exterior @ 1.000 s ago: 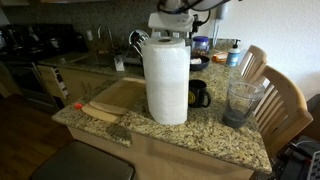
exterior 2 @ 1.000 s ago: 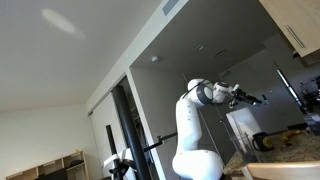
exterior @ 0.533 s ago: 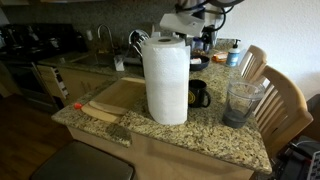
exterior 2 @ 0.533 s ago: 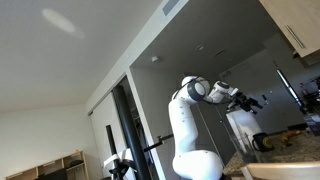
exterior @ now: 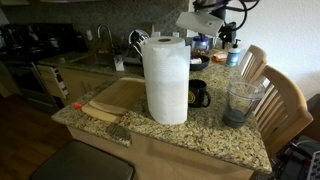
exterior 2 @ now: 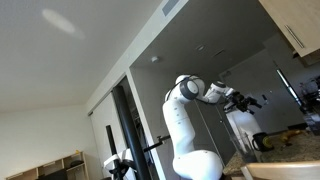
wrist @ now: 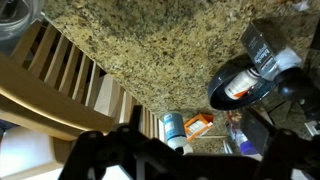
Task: Put the white bottle in the bowl then put the jar in the bowl
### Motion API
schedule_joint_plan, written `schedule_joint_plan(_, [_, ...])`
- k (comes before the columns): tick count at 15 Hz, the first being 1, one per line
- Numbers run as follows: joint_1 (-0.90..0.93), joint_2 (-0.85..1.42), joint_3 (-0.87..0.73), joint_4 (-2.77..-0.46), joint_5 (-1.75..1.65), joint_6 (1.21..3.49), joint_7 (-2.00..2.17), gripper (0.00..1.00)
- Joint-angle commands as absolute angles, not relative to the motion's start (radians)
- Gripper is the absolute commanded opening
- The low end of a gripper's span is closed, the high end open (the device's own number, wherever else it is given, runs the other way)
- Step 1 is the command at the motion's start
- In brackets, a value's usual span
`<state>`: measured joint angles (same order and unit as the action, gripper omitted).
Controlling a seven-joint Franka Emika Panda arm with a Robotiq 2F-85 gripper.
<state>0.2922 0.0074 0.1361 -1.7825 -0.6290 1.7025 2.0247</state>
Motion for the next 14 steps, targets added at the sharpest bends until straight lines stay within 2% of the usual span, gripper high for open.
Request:
schedule_joint_plan(1, [0.243,-0.006,0.147,-1.814,-0.54,1.769,1.825,1.0])
schedule_joint_plan(7, [0.16,-0.008,0.104,-1.801,-0.323,1.708,1.449,1.0])
schedule_joint_plan(14, [0.169,0.007,0.129,-1.79,-0.381,1.724,1.543,1.0])
